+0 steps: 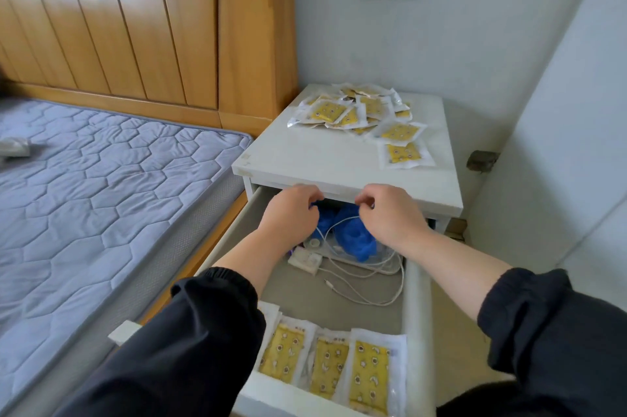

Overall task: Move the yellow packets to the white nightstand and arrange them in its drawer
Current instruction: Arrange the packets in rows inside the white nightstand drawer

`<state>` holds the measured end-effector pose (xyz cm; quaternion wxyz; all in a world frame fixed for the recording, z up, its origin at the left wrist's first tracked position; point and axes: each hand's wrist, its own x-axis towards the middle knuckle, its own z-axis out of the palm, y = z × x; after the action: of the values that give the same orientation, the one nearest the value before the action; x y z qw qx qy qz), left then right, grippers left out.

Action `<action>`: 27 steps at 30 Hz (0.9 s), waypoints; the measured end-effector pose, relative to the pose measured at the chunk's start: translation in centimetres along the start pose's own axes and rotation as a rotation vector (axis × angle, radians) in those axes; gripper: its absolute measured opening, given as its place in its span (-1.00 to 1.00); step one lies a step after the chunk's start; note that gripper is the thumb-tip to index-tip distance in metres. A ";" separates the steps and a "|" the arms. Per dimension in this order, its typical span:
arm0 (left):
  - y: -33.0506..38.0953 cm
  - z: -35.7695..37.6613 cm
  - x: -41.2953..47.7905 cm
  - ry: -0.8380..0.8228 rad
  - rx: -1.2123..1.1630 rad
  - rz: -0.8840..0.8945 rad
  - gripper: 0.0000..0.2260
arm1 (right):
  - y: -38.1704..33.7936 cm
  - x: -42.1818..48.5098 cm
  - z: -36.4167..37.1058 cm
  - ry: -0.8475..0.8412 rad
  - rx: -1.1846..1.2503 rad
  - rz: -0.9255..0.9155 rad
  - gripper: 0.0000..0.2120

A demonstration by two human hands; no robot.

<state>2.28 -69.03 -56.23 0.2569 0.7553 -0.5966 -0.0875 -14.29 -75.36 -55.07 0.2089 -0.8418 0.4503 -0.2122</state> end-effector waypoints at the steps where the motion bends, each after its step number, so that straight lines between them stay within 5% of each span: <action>1: 0.5 -0.3 0.5 0.026 -0.024 0.012 -0.70 | 0.3 0.4 -0.9 0.035 0.007 -0.010 -0.78; 7: 2.6 -0.9 4.5 0.077 -0.019 0.061 -0.69 | 3.5 4.1 -3.4 0.174 -0.028 0.041 -0.64; 12: 3.3 -0.4 7.5 -0.166 0.052 -0.045 -0.58 | 6.9 6.8 -4.0 0.137 0.046 0.257 -0.38; 19: 2.1 1.4 11.2 -0.177 0.125 -0.146 -0.32 | 8.7 9.9 -3.5 0.091 -0.013 0.119 -0.24; 23: 2.1 2.5 12.1 -0.096 0.204 -0.129 -0.36 | 8.7 11.6 -3.3 0.001 -0.137 0.126 -0.31; 27: 1.7 2.5 12.0 -0.063 0.144 -0.084 -0.43 | 8.6 11.5 -2.7 0.093 -0.130 0.039 -0.53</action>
<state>3.01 -81.38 -55.47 0.1791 0.7930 -0.5770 -0.0788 -15.72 -89.89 -55.52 0.1368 -0.8340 0.4885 -0.2172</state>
